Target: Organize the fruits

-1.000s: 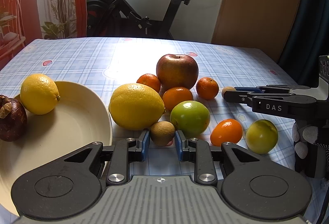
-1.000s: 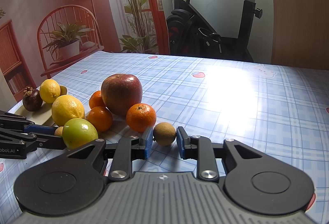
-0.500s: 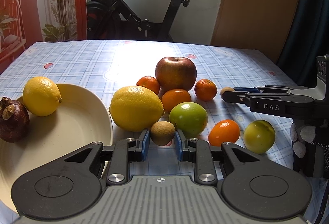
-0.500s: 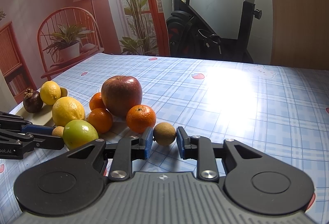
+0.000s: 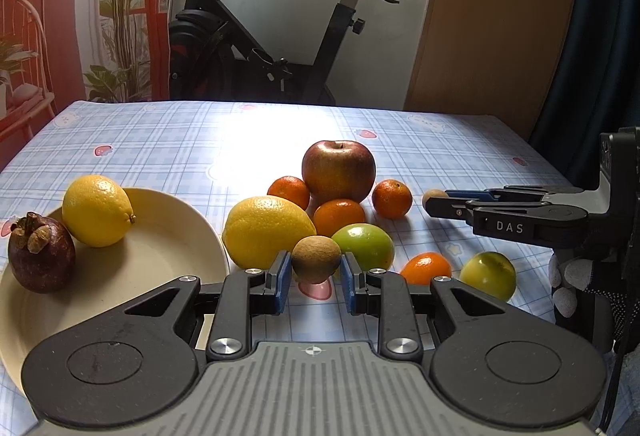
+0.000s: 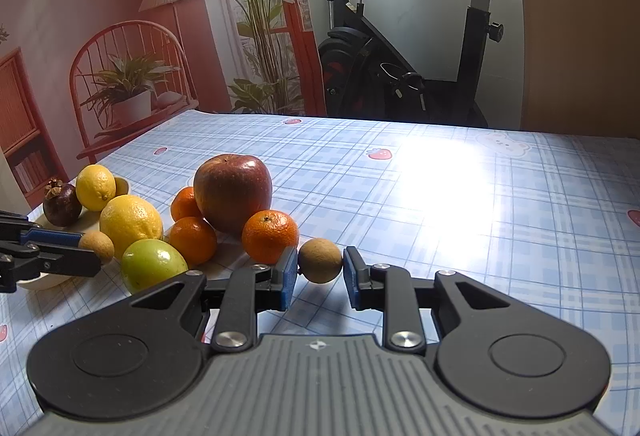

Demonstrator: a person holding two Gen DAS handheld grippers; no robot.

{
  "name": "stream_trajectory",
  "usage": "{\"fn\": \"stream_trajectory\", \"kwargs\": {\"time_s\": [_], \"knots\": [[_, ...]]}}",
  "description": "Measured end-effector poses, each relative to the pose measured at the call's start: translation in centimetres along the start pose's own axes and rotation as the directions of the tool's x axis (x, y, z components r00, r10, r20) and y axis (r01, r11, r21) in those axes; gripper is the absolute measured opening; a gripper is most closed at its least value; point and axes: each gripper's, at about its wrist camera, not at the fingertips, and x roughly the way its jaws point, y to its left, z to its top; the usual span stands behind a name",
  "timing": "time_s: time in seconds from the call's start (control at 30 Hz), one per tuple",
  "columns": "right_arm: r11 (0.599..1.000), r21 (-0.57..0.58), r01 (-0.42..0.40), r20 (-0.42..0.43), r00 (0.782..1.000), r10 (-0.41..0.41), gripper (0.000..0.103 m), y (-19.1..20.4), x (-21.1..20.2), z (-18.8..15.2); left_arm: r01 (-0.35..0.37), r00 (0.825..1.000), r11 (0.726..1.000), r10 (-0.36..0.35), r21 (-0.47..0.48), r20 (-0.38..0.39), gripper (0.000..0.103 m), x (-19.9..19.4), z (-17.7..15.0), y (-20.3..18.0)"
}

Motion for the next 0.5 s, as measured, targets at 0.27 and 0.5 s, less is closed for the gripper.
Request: {"fn": "stream_trajectory", "kwargs": {"time_s": [0.27, 0.5], "knots": [[1.0, 0.012, 0.016, 0.005, 1.0, -0.016, 0.027, 0.5, -0.7, 0.3, -0.03, 0.999, 0.996, 0.032, -0.082, 0.014, 0.028, -2.0, 0.7, 2.9], [0.999, -0.04, 0.001, 0.06, 0.998, 0.001, 0.027, 2.7, -2.4, 2.8, -0.066, 0.998, 0.982, 0.066, -0.176, -0.008, 0.028, -3.9, -0.1, 6.2]]}}
